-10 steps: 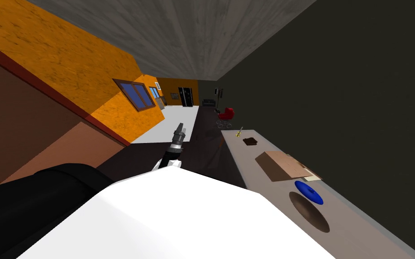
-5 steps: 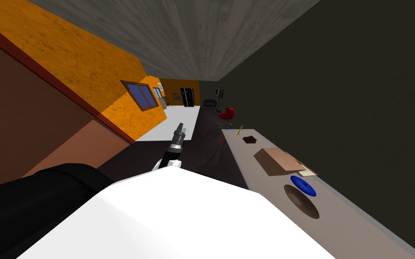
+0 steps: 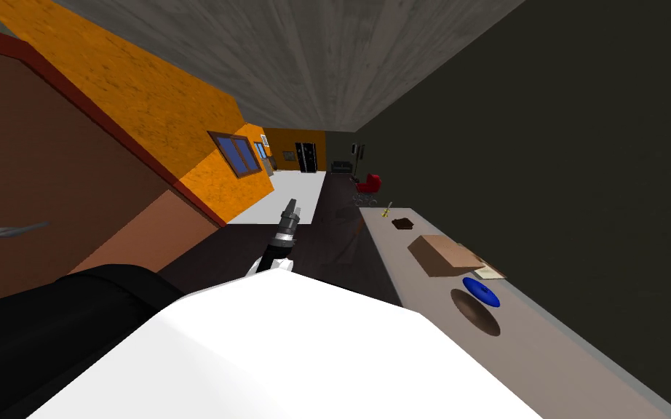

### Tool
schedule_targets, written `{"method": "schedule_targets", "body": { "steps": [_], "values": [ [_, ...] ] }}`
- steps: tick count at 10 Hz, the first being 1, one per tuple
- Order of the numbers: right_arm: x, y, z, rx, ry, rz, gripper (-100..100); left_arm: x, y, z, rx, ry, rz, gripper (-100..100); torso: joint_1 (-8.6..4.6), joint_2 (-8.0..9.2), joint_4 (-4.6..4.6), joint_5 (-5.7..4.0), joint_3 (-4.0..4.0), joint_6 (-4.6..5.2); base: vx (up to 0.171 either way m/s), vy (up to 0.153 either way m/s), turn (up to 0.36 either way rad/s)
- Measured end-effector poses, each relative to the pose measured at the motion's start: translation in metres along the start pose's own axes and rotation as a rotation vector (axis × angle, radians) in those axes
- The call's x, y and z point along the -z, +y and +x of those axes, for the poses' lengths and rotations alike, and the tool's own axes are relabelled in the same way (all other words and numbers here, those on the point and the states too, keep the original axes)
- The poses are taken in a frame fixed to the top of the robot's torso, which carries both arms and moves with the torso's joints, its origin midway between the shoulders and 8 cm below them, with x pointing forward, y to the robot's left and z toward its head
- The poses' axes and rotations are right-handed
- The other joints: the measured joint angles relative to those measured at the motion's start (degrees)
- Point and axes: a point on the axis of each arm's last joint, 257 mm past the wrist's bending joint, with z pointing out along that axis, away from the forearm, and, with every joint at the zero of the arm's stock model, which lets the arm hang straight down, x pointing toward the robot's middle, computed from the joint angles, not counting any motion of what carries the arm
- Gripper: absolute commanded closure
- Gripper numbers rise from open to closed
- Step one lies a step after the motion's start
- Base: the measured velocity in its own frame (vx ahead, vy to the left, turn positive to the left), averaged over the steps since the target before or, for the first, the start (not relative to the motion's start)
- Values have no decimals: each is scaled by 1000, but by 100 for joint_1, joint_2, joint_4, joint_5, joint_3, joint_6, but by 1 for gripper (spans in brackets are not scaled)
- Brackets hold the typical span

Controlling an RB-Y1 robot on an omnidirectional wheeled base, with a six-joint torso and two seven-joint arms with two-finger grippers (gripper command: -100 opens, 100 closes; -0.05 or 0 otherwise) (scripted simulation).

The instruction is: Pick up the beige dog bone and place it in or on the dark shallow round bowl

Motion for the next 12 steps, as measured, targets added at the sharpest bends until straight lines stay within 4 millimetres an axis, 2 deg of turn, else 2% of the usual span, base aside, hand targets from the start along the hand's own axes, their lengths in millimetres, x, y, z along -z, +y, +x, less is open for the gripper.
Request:
{"method": "schedule_targets", "body": {
  "steps": [2,4,6,9,11,12],
  "values": [
    [-1,-11,5,-7,9,10,100,0,0,0,0,0,0,0,8,-37,-4,-9,-19,-2,-26,-44,93],
    [-2,-13,-5,-33,-11,3,100,0,0,0,0,0,0,0,-7,-82,-9,-13,-43,-21,48,-81,134],
    [-2,-9,-25,-63,-47,-13,100,0,0,0,0,0,0,0,-16,-109,-15,-17,-59,-23,110,-120,173],
    [-3,15,-64,-128,-126,-61,100,0,0,0,0,0,0,0,-28,-142,-19,-26,-76,-34,119,-105,158],
    [-5,27,-100,-165,-176,-93,100,0,0,0,0,0,0,0,-24,-144,-18,-28,-77,-35,120,-105,146],
    [-3,34,-112,-181,-201,-107,100,0,0,0,0,0,0,0,-19,-137,-23,-22,-76,-18,147,-126,180]
  ]
}}
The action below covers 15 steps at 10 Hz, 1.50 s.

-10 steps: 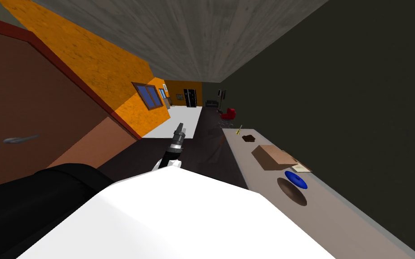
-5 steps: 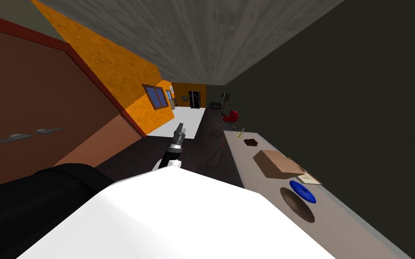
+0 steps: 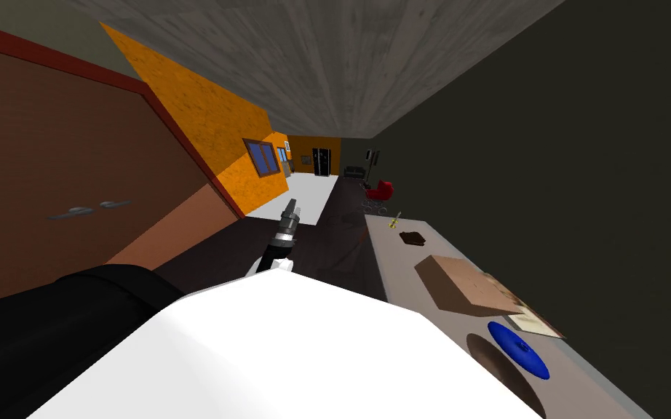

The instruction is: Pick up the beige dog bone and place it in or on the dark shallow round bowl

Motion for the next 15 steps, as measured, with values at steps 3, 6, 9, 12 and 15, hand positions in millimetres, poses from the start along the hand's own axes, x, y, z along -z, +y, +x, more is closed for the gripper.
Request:
{"method": "schedule_targets", "body": {
  "steps": [3,6,9,12,15],
  "values": [
    [-4,29,-35,-55,-74,-56,100,0,0,0,0,0,0,0,4,2,-3,2,-1,8,112,-111,116],
    [-3,54,-64,-98,-128,-104,-100,0,0,0,0,0,0,0,26,20,-1,9,9,15,63,-58,97],
    [-3,53,-65,-98,-129,-103,-100,0,0,0,0,0,0,0,54,55,6,17,29,20,2,-2,1],
    [-3,53,-65,-98,-129,-103,-100,0,0,0,0,0,0,0,56,58,7,17,31,20,3,1,-18],
    [4,39,-68,-91,-143,-105,-100,0,0,0,0,0,0,0,60,53,6,19,28,20,13,9,-43]
  ]
}}
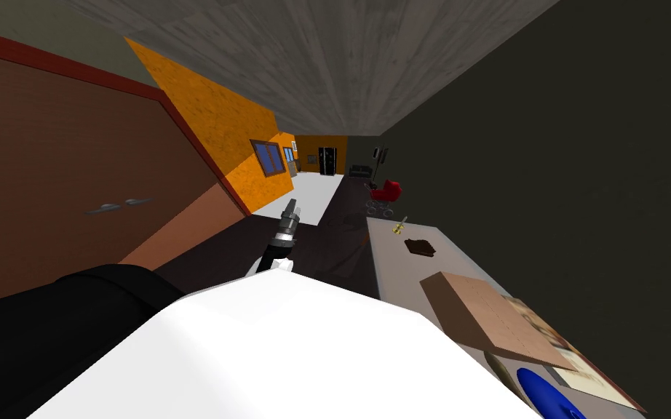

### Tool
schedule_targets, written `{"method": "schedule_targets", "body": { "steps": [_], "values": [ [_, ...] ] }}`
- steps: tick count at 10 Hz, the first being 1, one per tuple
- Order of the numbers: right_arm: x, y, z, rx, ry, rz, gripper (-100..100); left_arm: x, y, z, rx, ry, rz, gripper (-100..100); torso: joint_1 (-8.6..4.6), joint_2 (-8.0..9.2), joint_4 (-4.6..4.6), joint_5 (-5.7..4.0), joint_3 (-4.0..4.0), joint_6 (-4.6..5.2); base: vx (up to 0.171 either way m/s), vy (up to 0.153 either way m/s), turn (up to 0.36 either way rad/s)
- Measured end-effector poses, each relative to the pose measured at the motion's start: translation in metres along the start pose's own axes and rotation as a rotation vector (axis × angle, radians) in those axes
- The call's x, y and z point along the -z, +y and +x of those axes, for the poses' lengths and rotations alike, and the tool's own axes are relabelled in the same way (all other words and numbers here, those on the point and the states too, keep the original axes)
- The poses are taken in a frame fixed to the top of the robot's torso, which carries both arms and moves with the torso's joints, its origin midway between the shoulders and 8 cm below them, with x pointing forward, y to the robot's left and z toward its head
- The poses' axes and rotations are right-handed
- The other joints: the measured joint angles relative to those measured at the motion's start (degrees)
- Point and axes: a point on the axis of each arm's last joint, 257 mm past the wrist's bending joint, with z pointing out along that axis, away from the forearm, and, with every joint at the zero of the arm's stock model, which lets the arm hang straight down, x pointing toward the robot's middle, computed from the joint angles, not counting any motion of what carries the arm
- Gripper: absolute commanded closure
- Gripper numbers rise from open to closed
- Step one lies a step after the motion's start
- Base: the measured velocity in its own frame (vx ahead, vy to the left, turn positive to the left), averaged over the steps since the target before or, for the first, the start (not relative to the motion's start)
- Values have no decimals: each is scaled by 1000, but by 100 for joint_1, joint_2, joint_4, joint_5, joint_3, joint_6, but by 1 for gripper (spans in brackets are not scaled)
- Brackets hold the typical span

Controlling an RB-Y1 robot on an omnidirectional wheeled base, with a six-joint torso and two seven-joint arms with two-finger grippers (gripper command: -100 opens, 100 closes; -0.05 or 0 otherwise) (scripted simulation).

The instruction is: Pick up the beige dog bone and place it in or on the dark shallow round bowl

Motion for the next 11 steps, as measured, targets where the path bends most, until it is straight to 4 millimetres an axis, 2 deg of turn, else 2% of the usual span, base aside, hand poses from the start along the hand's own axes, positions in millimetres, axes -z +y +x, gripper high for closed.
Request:
{"method": "schedule_targets", "body": {
  "steps": [5,6,11],
  "values": [
    [13,-16,-11,13,-20,-11,-100,0,0,0,0,0,0,0,0,1,0,-1,1,0,8,6,-29],
    [13,-17,-11,14,-21,-11,0,0,0,0,0,0,0,0,-2,2,1,-2,1,-1,0,0,0],
    [13,-17,-11,14,-21,-11,0,0,0,0,0,0,0,0,-4,5,1,-2,3,0,0,0,0]
  ]
}}
